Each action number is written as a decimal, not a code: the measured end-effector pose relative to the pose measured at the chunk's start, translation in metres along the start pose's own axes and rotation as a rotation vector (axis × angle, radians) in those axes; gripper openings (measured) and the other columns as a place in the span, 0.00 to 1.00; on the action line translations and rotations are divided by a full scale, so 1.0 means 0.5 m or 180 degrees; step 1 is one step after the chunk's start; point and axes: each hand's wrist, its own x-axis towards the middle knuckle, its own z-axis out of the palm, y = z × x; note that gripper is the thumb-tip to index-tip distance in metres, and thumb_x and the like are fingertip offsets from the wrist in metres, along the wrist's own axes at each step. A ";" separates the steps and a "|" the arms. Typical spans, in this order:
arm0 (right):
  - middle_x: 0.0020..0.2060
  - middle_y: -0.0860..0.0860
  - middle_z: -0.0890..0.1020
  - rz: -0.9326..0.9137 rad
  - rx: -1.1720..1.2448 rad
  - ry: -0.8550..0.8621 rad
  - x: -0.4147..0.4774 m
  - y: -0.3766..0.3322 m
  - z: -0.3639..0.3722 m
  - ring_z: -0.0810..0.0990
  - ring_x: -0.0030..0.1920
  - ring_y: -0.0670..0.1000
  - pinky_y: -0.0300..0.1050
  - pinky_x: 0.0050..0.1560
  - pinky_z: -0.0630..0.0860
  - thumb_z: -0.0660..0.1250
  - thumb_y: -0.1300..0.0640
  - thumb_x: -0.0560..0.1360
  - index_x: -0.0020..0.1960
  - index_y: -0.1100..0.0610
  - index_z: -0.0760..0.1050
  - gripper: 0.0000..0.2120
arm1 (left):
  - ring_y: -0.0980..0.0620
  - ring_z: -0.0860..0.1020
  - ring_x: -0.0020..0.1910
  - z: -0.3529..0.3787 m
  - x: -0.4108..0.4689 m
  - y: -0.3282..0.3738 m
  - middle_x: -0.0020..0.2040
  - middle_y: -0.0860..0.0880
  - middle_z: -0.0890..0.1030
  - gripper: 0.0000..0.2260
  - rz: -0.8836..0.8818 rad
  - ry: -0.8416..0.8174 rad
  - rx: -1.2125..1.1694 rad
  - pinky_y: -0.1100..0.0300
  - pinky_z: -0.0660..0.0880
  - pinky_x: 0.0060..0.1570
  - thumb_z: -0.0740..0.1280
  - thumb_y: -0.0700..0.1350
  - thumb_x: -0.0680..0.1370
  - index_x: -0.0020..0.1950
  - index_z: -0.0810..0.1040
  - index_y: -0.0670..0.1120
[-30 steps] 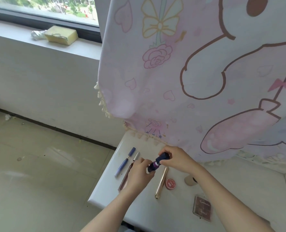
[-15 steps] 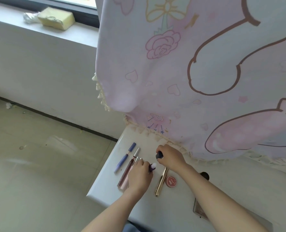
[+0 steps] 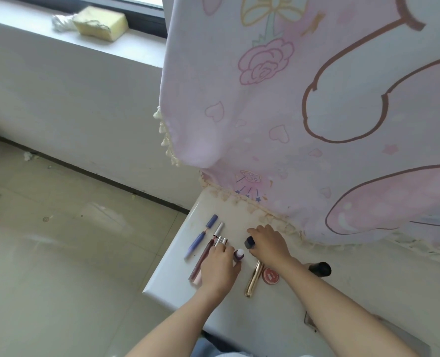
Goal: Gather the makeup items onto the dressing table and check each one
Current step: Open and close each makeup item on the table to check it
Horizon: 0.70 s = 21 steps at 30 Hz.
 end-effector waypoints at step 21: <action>0.55 0.50 0.80 0.1623 0.1405 0.0118 -0.064 0.010 0.019 0.74 0.60 0.55 0.48 0.58 0.64 0.61 0.51 0.74 0.55 0.53 0.75 0.12 | 0.41 0.75 0.52 0.050 -0.081 0.059 0.56 0.41 0.76 0.11 0.0104 -0.0666 0.0108 0.57 0.63 0.40 0.58 0.44 0.78 0.55 0.73 0.38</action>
